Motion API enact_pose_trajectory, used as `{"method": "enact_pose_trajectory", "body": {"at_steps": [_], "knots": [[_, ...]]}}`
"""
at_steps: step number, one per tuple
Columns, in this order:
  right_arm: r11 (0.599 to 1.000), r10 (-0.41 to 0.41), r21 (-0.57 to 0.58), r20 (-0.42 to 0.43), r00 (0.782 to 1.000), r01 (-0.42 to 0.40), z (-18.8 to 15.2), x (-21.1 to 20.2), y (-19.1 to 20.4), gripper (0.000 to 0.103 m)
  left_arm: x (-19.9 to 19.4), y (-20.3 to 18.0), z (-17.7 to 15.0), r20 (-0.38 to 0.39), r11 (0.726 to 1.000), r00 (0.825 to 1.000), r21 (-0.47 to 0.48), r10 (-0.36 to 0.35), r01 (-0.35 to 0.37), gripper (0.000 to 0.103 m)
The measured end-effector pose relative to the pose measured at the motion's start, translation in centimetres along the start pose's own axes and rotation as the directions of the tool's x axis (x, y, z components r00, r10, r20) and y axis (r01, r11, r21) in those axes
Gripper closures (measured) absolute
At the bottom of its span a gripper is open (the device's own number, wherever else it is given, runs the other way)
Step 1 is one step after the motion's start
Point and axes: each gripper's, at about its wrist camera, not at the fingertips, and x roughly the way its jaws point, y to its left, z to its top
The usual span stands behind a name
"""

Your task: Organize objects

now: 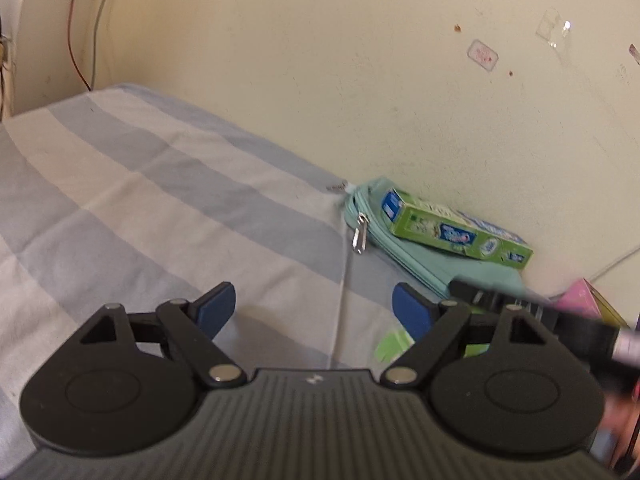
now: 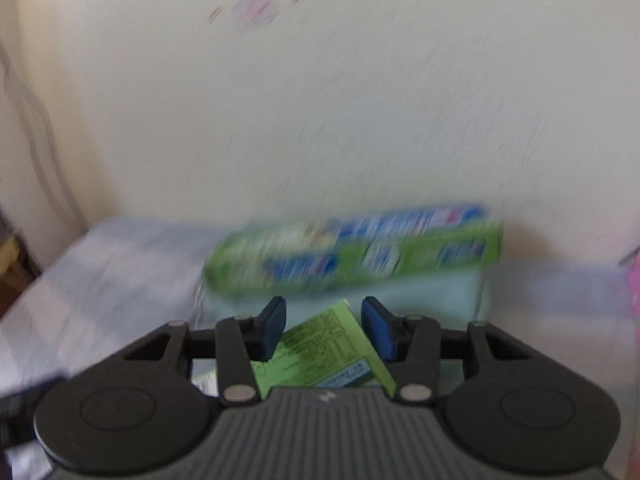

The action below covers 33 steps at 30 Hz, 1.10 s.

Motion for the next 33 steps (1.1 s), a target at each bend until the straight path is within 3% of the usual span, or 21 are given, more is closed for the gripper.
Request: {"method": "enact_pose_trajectory", "body": {"at_steps": [2,5,9,10,14,20,24,25,29,33], "knots": [[1.0,0.017,-0.007,-0.02,1.0,-0.017,-2.4,-0.8,0.6,0.057,0.3,-0.5,-0.3,-0.026,0.999,1.0,0.027,-0.017,0.018,0.016],[1.0,0.007,-0.015,0.023,1.0,-0.006,-4.7,-3.2,1.3,0.054,0.3,-0.9,-0.6,-0.04,0.998,0.998,0.05,-0.04,0.042,0.016],[0.986,0.06,0.147,0.129,0.99,-0.079,-5.9,-7.6,-0.8,0.037,0.0,-0.8,-0.8,-0.044,0.997,0.998,0.063,-0.05,0.052,0.016],[0.984,0.059,0.161,0.132,0.99,-0.08,-6.1,-8.0,-1.2,0.032,-0.1,-0.8,-0.9,-0.048,0.996,0.998,0.069,-0.051,0.054,0.016],[0.982,0.06,0.173,0.093,0.994,-0.076,-7.0,-8.3,-2.0,0.029,-1.9,-0.9,-1.7,-0.055,0.996,0.996,0.048,-0.069,0.071,0.016],[0.97,0.123,0.2,0.089,0.988,-0.139,-7.8,-8.7,-2.7,0.028,-6.2,-0.9,-3.9,-0.043,0.993,0.992,0.028,-0.114,0.116,0.017],[0.979,0.144,0.132,0.072,0.987,-0.152,-8.3,-9.0,-1.6,0.031,-6.3,-1.9,-4.9,-0.08,0.991,0.991,0.074,-0.11,0.116,0.021],[0.979,0.151,0.129,0.071,0.986,-0.16,-8.5,-9.2,-1.5,0.035,-6.3,-2.3,-5.1,-0.083,0.989,0.991,0.093,-0.107,0.115,0.03],[0.976,0.163,0.137,0.074,0.984,-0.172,-9.7,-10.6,-1.7,0.039,-6.0,-3.4,-5.8,-0.076,0.983,0.993,0.151,-0.093,0.103,0.029],[0.972,0.173,0.148,0.076,0.982,-0.183,-11.2,-12.5,-2.0,0.041,-6.6,-5.2,-6.9,-0.146,0.962,0.971,0.17,-0.19,0.214,0.035]]}}
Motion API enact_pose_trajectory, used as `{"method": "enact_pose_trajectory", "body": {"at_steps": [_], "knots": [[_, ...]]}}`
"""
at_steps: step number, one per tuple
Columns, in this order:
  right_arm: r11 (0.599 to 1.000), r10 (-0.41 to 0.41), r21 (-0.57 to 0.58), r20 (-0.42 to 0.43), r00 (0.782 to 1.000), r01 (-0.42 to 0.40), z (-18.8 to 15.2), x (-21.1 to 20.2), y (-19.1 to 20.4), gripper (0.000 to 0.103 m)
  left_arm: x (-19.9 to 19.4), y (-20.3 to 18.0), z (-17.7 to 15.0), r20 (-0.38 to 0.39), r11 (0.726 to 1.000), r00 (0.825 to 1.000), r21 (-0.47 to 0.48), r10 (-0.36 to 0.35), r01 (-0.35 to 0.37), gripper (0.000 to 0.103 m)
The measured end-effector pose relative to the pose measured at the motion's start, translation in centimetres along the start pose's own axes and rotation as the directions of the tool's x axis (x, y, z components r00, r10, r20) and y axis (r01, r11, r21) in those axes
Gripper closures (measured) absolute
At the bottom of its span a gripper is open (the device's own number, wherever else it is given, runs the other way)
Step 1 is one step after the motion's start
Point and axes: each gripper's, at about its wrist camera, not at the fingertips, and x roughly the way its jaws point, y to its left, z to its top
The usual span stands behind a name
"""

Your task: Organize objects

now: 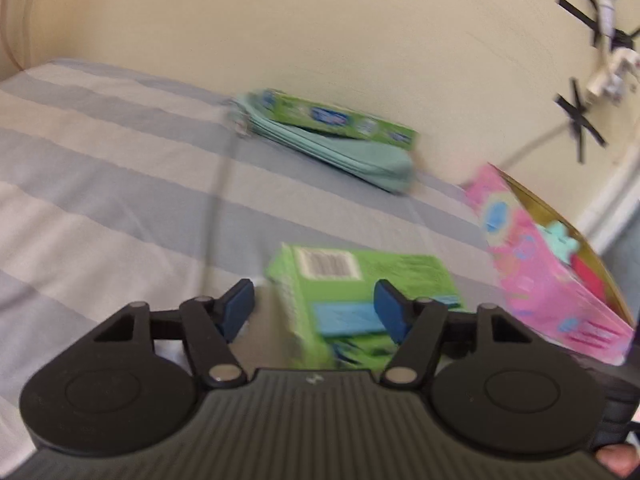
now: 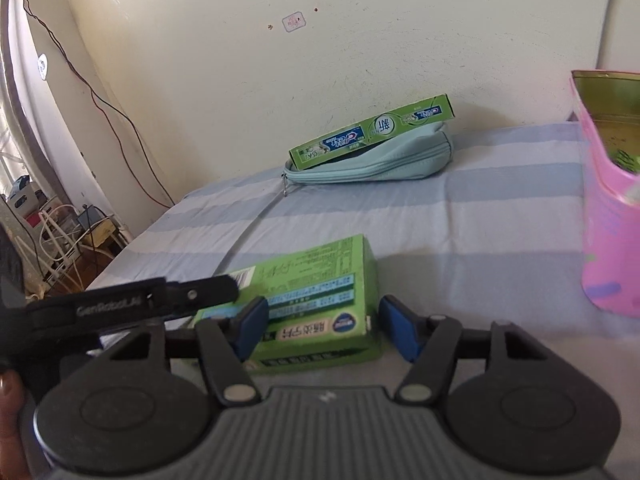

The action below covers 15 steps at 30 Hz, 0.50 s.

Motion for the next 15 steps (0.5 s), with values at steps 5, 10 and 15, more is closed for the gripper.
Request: {"method": "enact_pose_trajectory", "body": {"at_steps": [5,10,15], "knots": [[0.999,-0.042,-0.019,0.009,0.999,0.042,-2.3,-3.7,-0.2,0.039,-0.1,-4.1,-2.1,-0.011,0.994,0.999,0.097,-0.046,0.047,0.033],[0.972,-0.197,-0.119,0.061,0.979,0.203,-5.5,-8.3,-0.5,0.041,0.5,-8.2,-3.9,-0.086,0.97,0.981,0.159,-0.173,0.184,0.032],[0.949,-0.302,-0.057,0.109,0.947,0.309,-8.6,-13.7,-2.6,0.04,0.8,-14.5,-7.0,-0.151,0.914,0.956,0.285,-0.253,0.287,0.028]]}}
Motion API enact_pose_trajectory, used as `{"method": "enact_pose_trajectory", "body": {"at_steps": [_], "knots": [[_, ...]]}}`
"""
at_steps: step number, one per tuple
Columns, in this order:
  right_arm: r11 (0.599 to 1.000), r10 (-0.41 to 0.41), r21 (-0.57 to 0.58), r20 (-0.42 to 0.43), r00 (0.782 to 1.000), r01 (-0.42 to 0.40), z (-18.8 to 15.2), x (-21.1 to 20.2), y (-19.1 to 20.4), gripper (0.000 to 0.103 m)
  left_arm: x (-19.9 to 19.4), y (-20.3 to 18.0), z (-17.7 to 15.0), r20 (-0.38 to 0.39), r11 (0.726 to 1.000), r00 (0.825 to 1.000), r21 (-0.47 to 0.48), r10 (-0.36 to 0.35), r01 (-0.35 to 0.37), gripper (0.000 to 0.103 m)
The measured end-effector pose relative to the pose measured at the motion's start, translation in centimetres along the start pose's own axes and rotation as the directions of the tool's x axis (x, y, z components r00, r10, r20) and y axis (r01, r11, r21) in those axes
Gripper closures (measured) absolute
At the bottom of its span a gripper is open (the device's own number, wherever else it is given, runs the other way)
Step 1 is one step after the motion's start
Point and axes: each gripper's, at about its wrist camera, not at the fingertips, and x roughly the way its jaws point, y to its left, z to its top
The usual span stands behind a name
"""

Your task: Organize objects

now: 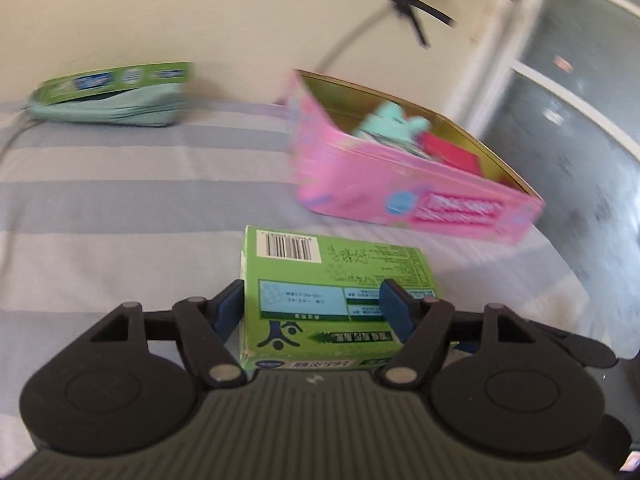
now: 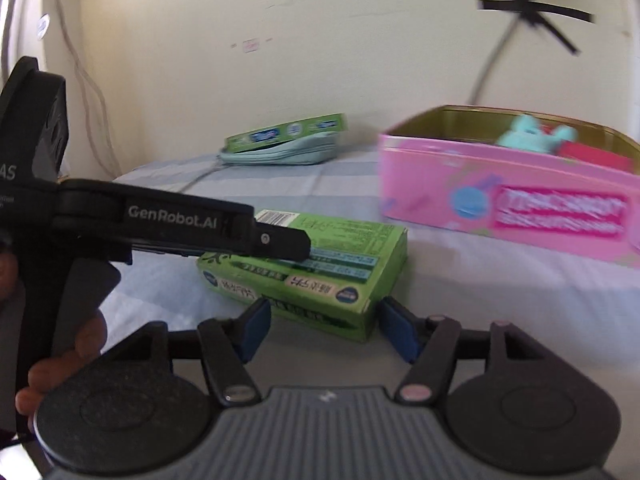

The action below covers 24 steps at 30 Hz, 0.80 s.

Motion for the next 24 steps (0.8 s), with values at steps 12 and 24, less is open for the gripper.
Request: {"method": "enact_pose_trajectory", "body": {"at_steps": [12,24], "knots": [[0.97,-0.19,0.167,0.057,0.98,0.178,-2.8,-5.7,-8.6,0.039,4.8,-10.0,0.0,-0.092,0.973,0.986,0.172,-0.142,0.157,0.026],[0.963,-0.224,0.168,0.077,0.972,0.209,-2.9,-6.1,-10.1,0.031,5.9,-10.6,1.7,-0.099,0.976,0.99,0.187,-0.097,0.114,0.024]]}}
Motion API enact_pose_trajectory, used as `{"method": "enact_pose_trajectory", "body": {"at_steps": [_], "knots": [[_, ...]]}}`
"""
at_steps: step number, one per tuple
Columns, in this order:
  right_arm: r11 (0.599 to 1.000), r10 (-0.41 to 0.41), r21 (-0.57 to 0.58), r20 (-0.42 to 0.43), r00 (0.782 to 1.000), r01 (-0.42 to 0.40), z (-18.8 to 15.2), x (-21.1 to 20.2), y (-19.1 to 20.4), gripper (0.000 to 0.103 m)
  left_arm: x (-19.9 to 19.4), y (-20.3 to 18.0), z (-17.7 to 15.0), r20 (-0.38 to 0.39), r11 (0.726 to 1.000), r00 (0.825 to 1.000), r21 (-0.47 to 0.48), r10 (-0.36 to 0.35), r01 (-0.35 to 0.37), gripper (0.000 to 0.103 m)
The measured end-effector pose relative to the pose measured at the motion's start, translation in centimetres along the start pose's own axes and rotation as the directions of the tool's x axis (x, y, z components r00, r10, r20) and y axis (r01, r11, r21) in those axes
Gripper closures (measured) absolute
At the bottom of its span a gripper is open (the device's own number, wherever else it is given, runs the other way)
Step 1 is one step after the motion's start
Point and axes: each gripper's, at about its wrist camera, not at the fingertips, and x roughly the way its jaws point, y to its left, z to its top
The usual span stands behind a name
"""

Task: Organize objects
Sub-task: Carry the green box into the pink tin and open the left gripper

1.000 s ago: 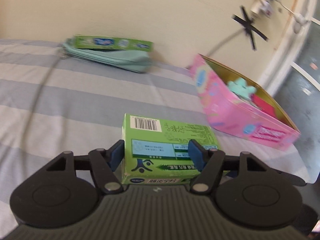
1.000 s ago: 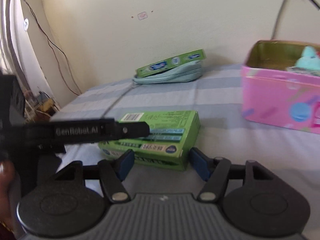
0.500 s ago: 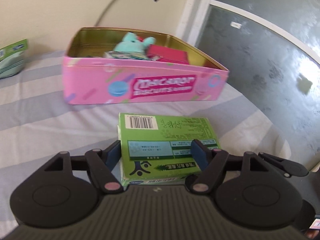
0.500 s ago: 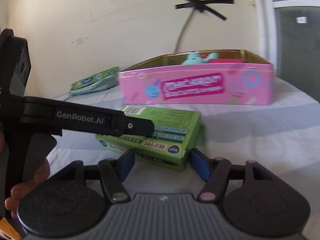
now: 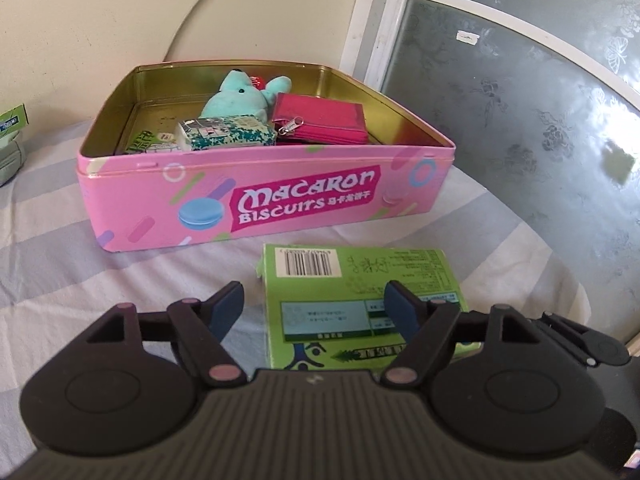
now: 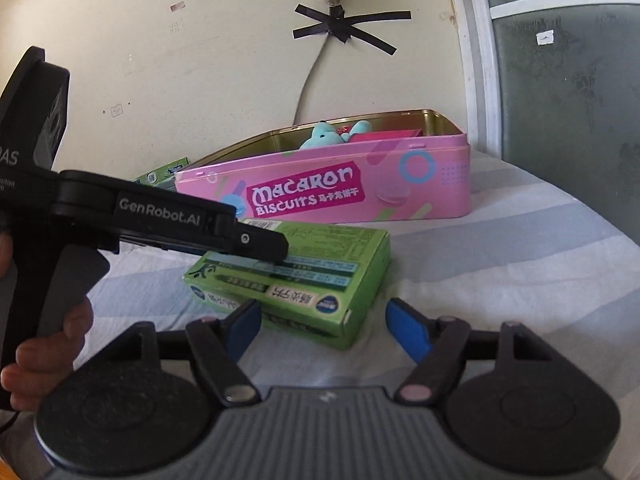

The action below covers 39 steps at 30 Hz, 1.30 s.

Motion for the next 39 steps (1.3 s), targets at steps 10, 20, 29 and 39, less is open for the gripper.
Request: {"method": "enact_pose_trajectory", "body": {"at_steps": [10,20,29,39], "knots": [[0.995,-0.019,-0.101,0.004,1.0,0.019,0.0,0.9,2.5,0.041,-0.6,0.3,-0.2,0.036,0.999,0.999,0.0,-0.032,0.032,0.026],[0.98,-0.018,-0.192,0.209,0.978,0.059,4.1,-0.7,5.8,0.042,-5.2,0.9,4.5,0.244,0.999,0.97,0.032,-0.007,-0.001,0.026],[0.978,0.007,-0.209,0.115,0.993,0.017,10.6,8.0,6.2,0.041,0.0,5.7,9.9,0.207,0.994,0.973,-0.063,0.097,-0.086,0.026],[0.962,-0.183,-0.185,0.102,0.978,0.199,15.1,15.4,5.6,0.03,4.2,8.4,12.4,0.145,0.972,0.969,-0.154,0.2,-0.177,0.024]]}}
